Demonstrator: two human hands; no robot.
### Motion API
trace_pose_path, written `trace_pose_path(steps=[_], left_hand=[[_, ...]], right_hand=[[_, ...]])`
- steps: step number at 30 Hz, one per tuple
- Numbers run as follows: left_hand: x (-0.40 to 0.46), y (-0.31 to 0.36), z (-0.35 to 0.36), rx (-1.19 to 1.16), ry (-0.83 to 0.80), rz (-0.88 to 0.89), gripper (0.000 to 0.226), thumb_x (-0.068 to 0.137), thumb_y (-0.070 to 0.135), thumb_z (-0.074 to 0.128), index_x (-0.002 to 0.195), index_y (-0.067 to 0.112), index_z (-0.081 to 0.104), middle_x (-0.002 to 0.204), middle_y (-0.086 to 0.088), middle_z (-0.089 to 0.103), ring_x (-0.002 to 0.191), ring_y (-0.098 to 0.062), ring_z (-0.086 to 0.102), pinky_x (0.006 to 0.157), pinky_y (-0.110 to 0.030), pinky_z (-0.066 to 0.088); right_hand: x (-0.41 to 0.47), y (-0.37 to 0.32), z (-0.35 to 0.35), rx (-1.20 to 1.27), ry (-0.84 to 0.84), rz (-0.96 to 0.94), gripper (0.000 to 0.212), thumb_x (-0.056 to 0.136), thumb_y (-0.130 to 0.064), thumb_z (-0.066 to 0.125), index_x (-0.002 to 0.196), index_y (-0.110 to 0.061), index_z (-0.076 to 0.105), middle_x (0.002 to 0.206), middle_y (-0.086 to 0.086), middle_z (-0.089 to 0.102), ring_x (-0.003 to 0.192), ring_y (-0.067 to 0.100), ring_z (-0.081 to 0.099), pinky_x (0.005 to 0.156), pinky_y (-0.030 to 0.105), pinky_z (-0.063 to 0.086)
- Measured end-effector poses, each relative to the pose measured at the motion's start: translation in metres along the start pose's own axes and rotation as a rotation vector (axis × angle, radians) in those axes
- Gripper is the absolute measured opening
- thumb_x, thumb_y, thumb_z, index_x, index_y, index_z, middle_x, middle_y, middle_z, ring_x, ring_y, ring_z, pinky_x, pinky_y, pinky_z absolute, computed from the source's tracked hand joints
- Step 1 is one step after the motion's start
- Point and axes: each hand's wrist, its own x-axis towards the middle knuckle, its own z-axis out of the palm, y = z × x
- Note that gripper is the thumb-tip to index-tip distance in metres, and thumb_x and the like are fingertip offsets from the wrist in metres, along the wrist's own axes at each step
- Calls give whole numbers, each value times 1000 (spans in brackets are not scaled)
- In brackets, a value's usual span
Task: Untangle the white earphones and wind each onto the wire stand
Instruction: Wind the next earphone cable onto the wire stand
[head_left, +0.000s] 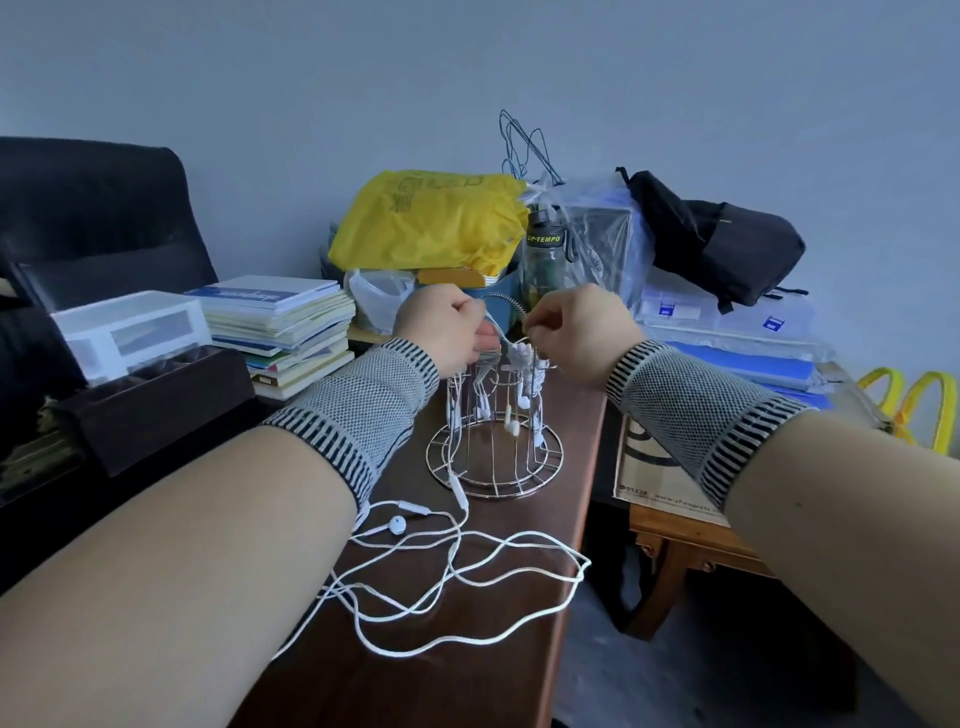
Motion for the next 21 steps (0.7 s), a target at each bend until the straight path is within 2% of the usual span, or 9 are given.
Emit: trace_pose_path(steps=[7, 10, 14, 17, 21], left_hand=[[4, 14, -3, -172, 116, 17, 25, 103, 15, 41, 81, 15, 52, 80, -2, 66, 70, -9, 70, 70, -27, 59], [6, 20, -5, -252, 131, -14, 23, 103, 13, 39, 83, 13, 51, 79, -2, 65, 65, -5, 69, 62, -21, 56], [5, 29, -5, -331, 99, -42, 22, 104, 14, 38, 85, 14, 49, 79, -3, 64, 68, -8, 69, 61, -20, 55], [5, 32, -5, -345, 91, -40, 21, 104, 15, 38, 86, 14, 48, 78, -3, 64, 68, -9, 68, 63, -22, 55], [2, 29, -5, -291, 76, -64, 21, 104, 13, 39, 86, 14, 49, 78, -4, 63, 68, -11, 68, 65, -25, 55]], right_hand=[[-6, 13, 5, 82, -11, 74, 16, 89, -12, 59, 94, -14, 74, 82, 0, 69, 83, 17, 68, 81, 32, 56], [-8, 18, 9, 105, -5, 78, 15, 87, -12, 61, 94, -15, 74, 78, -5, 65, 80, 15, 66, 78, 30, 56], [-4, 15, 12, 153, -15, 74, 20, 85, -15, 64, 103, -16, 71, 78, -5, 63, 77, 13, 63, 73, 22, 50], [1, 9, 13, 210, -32, 74, 20, 84, -12, 63, 103, -14, 71, 81, 1, 69, 75, 18, 70, 78, 30, 57], [2, 10, 14, 231, 33, 86, 14, 84, -9, 61, 90, -13, 73, 77, 3, 69, 76, 22, 70, 79, 38, 58]])
